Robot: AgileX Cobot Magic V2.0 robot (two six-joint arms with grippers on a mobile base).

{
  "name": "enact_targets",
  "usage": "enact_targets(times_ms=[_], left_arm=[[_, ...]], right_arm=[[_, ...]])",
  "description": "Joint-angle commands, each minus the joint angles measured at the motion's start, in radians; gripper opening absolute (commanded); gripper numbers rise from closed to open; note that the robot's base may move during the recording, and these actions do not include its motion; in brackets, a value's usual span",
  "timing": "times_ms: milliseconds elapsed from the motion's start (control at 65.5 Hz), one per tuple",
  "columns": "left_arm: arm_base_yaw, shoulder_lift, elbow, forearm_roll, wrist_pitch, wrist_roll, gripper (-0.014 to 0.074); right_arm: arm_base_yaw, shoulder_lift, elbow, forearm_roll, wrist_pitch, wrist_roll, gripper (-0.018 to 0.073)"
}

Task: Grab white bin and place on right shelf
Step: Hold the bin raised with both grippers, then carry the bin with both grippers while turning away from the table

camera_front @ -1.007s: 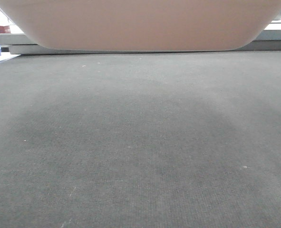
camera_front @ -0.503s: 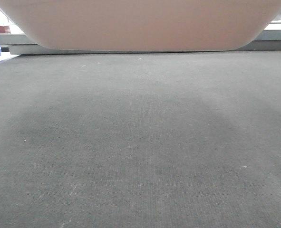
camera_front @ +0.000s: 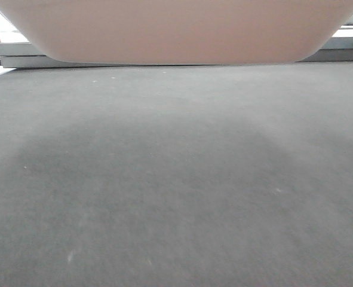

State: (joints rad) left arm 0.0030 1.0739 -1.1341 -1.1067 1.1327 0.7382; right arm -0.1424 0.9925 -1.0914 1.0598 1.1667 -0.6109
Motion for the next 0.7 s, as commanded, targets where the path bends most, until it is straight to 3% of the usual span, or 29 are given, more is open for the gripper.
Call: enact_targets(times_ms=[0, 687], left_arm=[[-0.027, -0.027, -0.038, -0.221, 0.172, 0.003, 0.0260], [-0.027, -0.027, -0.038, -0.221, 0.172, 0.003, 0.0260]], right_arm=[[0.017, -0.020, -0.039, 0.242, 0.105, -0.010, 0.0412], [0.017, -0.020, -0.039, 0.242, 0.104, -0.010, 0.0412]])
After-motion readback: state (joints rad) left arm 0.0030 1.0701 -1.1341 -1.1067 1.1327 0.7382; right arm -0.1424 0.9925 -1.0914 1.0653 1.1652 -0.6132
